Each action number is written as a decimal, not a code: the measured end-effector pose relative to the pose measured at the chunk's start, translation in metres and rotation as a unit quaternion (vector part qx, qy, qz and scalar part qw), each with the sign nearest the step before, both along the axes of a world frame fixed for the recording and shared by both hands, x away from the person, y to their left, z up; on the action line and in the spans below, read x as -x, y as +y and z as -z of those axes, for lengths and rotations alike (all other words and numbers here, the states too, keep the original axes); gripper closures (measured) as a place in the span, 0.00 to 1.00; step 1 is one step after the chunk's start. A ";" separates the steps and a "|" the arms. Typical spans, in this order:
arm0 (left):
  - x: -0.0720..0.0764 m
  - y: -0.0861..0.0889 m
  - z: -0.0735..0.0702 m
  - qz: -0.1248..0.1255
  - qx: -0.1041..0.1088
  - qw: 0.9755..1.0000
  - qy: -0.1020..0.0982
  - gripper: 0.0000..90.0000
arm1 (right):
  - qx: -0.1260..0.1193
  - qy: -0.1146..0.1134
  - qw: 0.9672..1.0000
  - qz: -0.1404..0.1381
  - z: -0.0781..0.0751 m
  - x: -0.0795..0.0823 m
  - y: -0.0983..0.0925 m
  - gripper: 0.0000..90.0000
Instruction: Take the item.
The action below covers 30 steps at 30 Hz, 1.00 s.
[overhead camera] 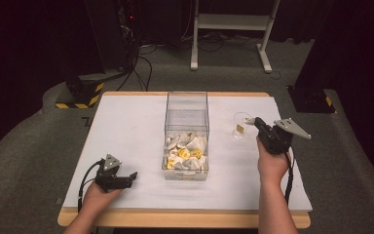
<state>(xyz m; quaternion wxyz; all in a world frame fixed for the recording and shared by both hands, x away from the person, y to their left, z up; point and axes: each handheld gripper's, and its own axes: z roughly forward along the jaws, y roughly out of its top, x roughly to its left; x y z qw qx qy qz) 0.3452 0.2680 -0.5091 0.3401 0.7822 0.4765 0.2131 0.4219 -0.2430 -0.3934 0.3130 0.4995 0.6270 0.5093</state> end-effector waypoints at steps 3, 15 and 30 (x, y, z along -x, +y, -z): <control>0.000 0.000 0.000 0.000 0.000 1.000 0.000 0.17 | 0.003 -0.001 1.000 0.004 -0.002 -0.004 0.001 0.99; 0.000 0.000 0.000 0.000 0.000 1.000 0.000 0.17 | 0.019 0.002 1.000 0.013 -0.015 -0.021 0.004 0.99; 0.000 0.000 0.000 0.001 0.000 1.000 0.000 0.17 | 0.041 0.030 0.998 0.031 -0.010 -0.046 0.006 0.99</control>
